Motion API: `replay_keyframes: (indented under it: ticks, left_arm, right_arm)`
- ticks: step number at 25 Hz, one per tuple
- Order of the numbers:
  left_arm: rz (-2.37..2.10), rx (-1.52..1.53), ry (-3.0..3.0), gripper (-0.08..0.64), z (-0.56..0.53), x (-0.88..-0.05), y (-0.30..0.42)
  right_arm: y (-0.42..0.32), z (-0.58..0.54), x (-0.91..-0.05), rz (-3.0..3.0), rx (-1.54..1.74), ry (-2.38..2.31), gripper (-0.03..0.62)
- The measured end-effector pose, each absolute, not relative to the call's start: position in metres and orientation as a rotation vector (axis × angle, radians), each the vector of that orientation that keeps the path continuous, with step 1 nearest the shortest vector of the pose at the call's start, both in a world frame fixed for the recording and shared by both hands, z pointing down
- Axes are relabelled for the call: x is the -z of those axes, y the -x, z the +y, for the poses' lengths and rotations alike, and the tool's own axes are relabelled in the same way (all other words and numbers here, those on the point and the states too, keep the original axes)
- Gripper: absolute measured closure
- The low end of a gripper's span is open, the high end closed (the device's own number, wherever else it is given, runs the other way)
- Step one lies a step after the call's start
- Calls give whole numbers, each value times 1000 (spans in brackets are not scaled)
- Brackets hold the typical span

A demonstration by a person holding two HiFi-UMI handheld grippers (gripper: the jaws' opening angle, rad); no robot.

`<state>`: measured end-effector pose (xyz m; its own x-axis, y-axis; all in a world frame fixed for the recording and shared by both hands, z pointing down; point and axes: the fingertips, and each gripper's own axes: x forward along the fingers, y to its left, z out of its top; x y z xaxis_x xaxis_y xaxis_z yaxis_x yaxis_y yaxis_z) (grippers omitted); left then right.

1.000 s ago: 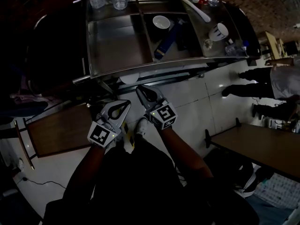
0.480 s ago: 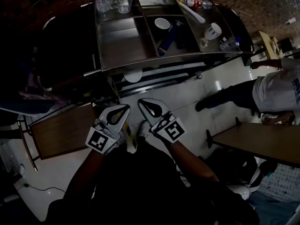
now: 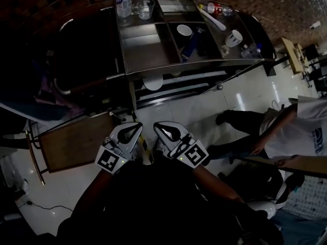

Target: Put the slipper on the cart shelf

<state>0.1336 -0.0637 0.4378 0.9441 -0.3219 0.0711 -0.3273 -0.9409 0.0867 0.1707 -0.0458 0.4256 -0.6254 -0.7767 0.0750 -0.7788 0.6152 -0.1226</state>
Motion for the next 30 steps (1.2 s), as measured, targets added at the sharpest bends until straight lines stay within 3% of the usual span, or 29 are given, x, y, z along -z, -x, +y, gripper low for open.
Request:
replay_keyframes:
  ticks: [17,30]
  left_arm:
    - [-528,-67,-2997,560,-53,-432,-67]
    - [-627,-72,-2996,560,-51,-419,-77]
  right_arm:
    - [-100,-36,-416,-2833,-215,-1303,592]
    - [-101,-35,-409,-2901,-193,-1170,592]
